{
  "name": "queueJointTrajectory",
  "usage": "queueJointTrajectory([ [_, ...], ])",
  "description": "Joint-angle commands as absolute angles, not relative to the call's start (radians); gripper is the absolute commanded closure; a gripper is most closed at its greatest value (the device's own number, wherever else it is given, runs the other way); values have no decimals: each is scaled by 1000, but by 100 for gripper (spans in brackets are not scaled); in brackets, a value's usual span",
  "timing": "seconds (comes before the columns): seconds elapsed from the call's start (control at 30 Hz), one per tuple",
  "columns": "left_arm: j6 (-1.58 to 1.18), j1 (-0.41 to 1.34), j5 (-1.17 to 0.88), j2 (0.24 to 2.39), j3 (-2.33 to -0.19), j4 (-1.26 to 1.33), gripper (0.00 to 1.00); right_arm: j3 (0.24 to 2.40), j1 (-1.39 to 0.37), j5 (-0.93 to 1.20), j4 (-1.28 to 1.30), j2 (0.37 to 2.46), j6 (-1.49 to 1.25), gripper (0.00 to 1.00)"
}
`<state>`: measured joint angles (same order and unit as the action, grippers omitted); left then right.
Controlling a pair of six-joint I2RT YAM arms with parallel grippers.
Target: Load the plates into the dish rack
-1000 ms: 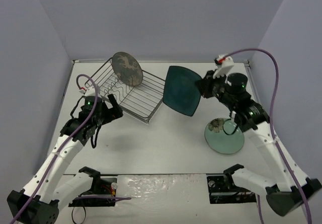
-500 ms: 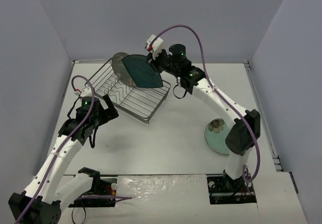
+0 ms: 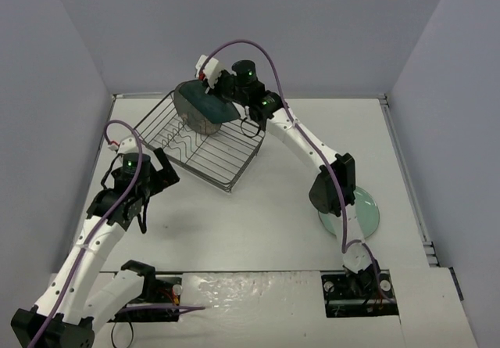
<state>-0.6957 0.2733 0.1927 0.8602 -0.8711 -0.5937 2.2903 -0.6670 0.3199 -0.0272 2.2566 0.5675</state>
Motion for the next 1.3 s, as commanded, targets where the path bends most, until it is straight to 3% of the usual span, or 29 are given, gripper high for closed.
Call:
queueJointTrajectory([
  [0.0,-696,265,222,856,-886,-559,3,2402,-692,319,-199,2220,629,100],
  [0.53,-696,264,210,863,-867,-543,3,2194,-759,123,-705,2187,536,100],
  [1.27,-698,264,222,830,-851,-547,3,2203,-764,104,-945,2278,336,100],
])
